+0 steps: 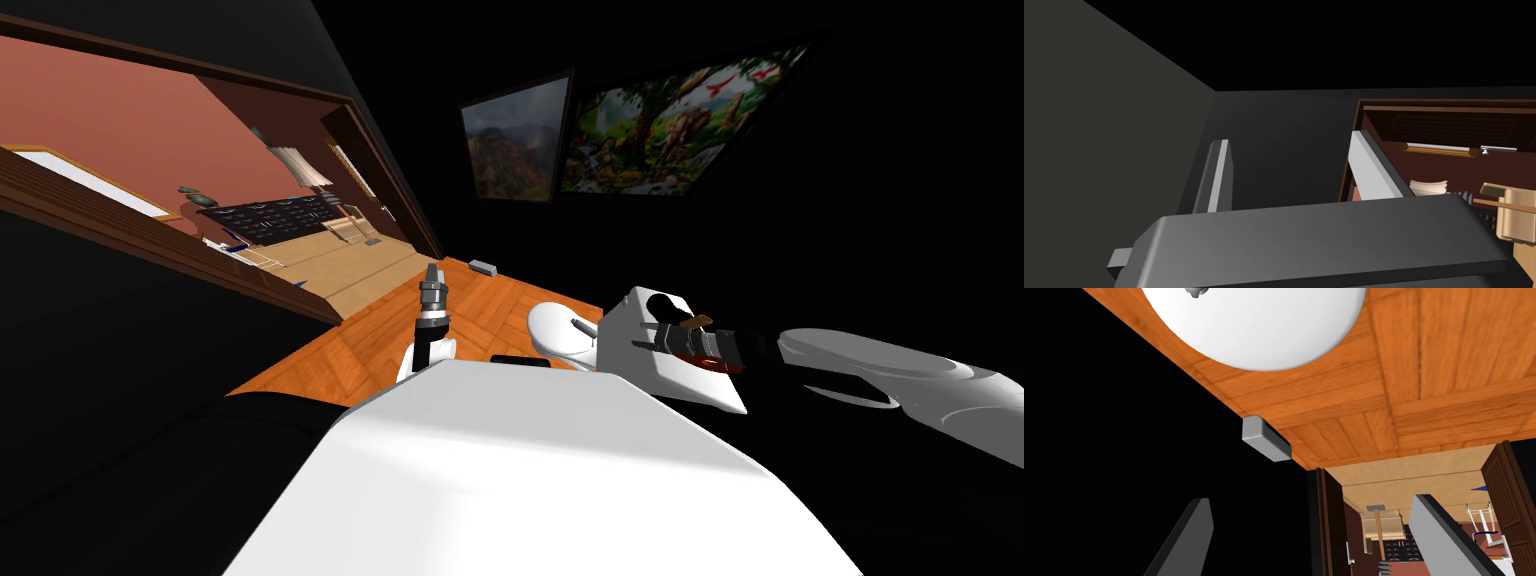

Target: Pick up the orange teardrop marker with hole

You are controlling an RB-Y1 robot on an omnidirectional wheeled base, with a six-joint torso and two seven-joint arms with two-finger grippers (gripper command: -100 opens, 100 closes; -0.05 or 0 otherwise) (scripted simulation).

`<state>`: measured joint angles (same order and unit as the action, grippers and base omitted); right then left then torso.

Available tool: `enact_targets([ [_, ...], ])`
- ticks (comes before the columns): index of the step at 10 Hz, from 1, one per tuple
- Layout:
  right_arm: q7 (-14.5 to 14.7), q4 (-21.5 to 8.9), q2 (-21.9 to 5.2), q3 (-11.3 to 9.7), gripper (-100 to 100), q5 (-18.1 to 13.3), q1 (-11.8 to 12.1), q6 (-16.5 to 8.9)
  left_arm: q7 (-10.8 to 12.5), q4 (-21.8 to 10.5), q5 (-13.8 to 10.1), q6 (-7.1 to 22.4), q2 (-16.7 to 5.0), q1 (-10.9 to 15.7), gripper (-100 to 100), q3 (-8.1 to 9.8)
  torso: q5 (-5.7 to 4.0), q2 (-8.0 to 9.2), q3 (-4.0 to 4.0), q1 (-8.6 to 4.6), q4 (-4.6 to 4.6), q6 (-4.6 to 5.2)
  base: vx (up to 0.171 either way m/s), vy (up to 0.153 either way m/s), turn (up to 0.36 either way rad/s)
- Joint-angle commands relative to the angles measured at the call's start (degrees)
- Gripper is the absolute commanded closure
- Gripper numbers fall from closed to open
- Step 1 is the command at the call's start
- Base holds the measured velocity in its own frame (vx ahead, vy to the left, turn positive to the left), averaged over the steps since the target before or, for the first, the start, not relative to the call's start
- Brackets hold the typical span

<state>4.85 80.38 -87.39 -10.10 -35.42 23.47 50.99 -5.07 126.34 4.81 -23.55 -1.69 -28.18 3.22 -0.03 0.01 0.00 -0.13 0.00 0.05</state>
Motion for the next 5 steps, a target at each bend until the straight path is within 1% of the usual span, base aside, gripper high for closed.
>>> enact_targets([
  [1, 0.62, -0.74, -1.87, -0.60, -100, -0.26, 0.39, 0.26, 0.00, 0.00, 0.00, 0.00, 0.00, 0.00, 0, 0.00, 0.00, 0.00, 0.00, 0.00, 0.00, 0.00, 0.009, -0.037, 0.056],
  [3, 2.62, -3.79, -5.85, -3.64, -100, -1.52, 1.02, 0.82, 0.00, 0.00, 0.00, 0.00, 0.00, 0.00, 0, 0.00, 0.01, 0.03, 0.02, 0.01, 0.01, 0.01, -0.002, -0.053, 0.121],
  [4, 2.62, -3.79, -6.76, -3.64, -100, -1.52, 1.02, 0.82, 0.00, 0.00, 0.00, 0.00, 0.00, 0.00, 0, 0.00, -0.03, 0.05, 0.03, -0.08, 0.01, 0.00, -0.005, -0.057, 0.052],
  [5, 3.58, -5.13, -8.38, -5.12, -100, -2.05, 1.36, 1.06, 0.00, 0.00, 0.00, 0.00, 0.00, 0.00, 0, 0.00, -0.01, 0.07, 0.04, -0.04, 0.02, 0.04, -0.007, -0.051, 0.067],
])
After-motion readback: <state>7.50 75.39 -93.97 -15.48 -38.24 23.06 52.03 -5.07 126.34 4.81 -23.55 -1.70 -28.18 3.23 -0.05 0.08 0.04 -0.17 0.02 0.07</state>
